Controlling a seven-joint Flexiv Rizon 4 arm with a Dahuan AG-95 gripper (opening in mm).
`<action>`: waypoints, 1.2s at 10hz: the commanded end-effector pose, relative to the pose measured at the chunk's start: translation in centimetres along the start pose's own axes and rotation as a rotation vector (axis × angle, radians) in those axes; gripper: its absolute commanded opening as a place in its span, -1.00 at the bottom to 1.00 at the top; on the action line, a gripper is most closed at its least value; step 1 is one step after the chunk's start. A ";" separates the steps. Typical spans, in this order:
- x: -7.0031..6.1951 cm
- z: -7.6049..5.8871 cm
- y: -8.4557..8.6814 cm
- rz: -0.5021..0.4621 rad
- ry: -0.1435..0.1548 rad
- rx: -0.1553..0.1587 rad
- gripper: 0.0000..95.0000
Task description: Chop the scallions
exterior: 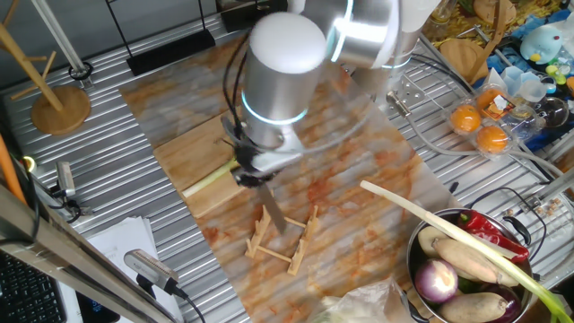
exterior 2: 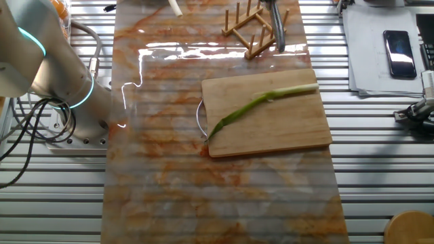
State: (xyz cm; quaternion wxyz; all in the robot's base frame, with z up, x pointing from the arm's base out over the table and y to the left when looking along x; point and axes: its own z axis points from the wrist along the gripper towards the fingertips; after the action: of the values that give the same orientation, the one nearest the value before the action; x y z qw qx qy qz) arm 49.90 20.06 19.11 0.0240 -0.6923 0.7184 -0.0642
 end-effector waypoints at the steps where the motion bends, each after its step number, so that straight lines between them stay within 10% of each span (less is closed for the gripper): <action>1: 4.1 -0.2 -1.2 0.350 0.069 0.028 -1.00; 8: 8.1 2.9 -2.4 0.201 0.028 0.074 -1.00; 12: 8.1 2.9 -2.5 0.514 0.008 0.045 -1.00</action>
State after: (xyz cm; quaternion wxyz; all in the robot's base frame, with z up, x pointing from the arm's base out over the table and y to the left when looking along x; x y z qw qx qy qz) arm 52.42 11.59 16.94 0.0568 -0.5452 0.8305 -0.0985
